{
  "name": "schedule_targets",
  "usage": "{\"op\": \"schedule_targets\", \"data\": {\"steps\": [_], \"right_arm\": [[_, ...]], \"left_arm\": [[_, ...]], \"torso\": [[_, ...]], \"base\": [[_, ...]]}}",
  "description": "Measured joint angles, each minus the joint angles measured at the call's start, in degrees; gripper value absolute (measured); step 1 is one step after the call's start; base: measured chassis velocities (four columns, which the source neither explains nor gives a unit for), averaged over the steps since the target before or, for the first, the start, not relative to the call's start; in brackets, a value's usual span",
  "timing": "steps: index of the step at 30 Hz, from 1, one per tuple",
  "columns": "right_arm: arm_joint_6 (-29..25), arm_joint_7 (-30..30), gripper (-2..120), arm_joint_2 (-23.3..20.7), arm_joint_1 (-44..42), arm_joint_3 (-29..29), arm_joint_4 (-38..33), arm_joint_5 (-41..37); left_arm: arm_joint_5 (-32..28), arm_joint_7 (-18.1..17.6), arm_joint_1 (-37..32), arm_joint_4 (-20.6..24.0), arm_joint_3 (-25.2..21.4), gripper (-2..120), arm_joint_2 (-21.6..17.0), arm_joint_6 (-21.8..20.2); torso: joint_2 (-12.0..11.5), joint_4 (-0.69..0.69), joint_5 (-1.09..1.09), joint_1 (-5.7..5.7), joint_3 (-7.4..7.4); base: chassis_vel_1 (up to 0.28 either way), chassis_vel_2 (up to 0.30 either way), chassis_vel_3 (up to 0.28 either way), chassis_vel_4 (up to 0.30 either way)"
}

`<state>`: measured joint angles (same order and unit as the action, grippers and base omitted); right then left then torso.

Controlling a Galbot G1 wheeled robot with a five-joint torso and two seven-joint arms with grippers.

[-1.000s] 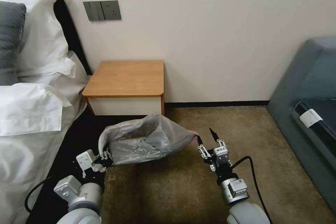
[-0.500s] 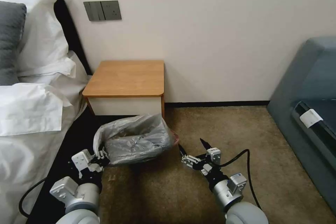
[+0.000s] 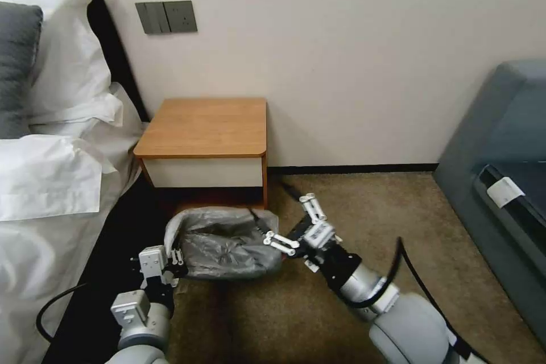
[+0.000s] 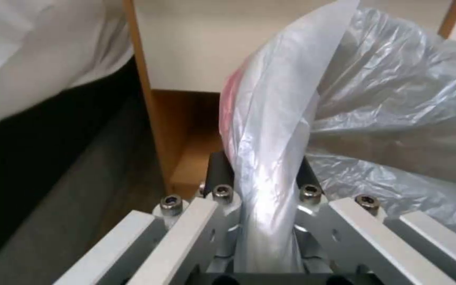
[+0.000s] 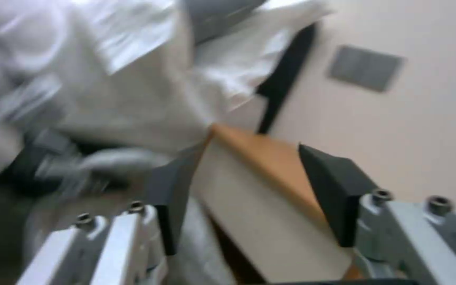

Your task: Pick up the garbage bag from the table and place it over the trash can.

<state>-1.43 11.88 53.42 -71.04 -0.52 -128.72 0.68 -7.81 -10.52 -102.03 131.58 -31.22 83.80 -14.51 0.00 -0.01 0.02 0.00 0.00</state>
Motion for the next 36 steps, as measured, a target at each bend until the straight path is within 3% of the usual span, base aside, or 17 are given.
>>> {"op": "schedule_targets", "data": {"steps": [4, 13, 16, 24, 36], "right_arm": [[4.2, 3.0, 39, -6.4, 8.6, 6.6, 2.9, -0.5], [13.2, 1.6, 10, -8.3, 20.8, 19.1, 9.3, -9.9], [16.3, 0.1, 0, -7.0, 25.7, 23.6, 11.1, -14.0], [24.8, -4.0, 0, 2.1, 40.2, 40.4, 21.1, -21.0], [26.7, -5.1, 0, 10.4, 49.2, 49.9, 33.9, -20.4]], "left_arm": [[4.4, 1.4, 0.2, -1.0, 0.3, 7, -0.6, 1.3], [6.5, 2.9, 0.9, -1.4, 1.0, 7, -1.1, 1.8], [6.7, 3.2, 1.0, -1.6, 1.1, 7, -1.3, 1.8], [7.0, 3.5, 1.9, -2.0, 1.0, 7, -1.0, 1.9], [8.3, 3.7, 1.4, -1.1, 1.8, 7, -0.4, 1.9]], "torso": [[0.0, 0.01, -0.03, 0.00, 0.00], [0.0, 0.00, -0.02, 0.00, 0.00], [0.0, 0.00, -0.02, 0.00, 0.01], [0.0, 0.01, -0.03, 0.00, 0.00], [0.0, 0.01, -0.04, 0.00, 0.00]], "base": [[0.000, 0.000, 0.000, 0.000], [0.000, 0.000, 0.000, 0.000], [0.000, 0.000, 0.000, 0.000], [0.000, 0.000, 0.000, 0.000], [0.000, 0.000, 0.000, 0.000]]}}
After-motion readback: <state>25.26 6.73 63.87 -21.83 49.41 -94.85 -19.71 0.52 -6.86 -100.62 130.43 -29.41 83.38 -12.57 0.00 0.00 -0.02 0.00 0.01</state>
